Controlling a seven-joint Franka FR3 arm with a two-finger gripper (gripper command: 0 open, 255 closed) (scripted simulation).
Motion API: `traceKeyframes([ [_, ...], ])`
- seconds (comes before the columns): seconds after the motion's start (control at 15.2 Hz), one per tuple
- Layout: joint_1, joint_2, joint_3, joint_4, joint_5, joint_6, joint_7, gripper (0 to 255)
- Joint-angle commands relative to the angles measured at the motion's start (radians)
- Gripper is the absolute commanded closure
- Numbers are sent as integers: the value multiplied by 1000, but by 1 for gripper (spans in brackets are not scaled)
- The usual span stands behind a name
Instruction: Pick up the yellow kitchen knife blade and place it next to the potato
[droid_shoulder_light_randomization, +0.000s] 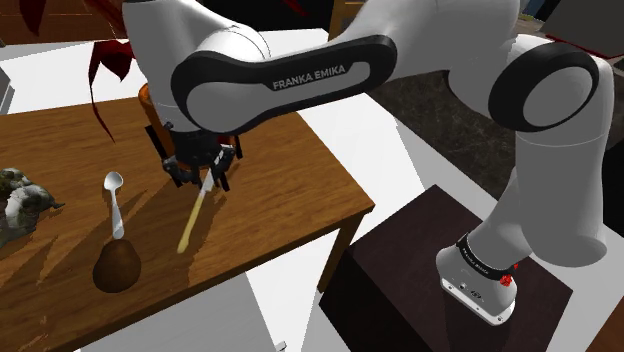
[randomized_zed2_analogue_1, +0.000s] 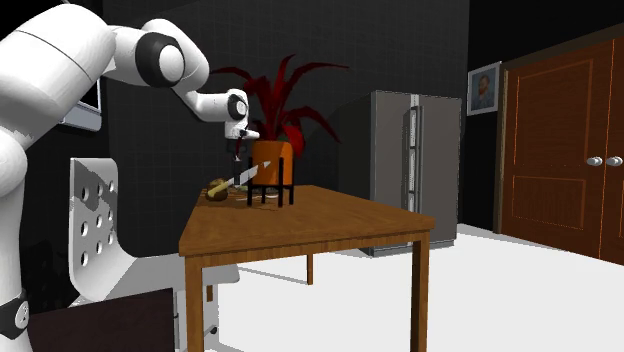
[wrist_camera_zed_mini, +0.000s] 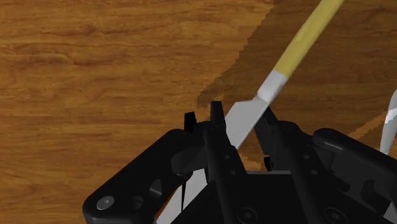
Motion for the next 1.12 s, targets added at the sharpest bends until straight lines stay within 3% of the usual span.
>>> traceKeyframes([
  [0.0,2,13,0,-13,-3,26,1,255],
  [0.73,-1,57,-10,-98,-22,152,13,255],
  [1.06,4,55,-17,-99,-17,153,10,255],
])
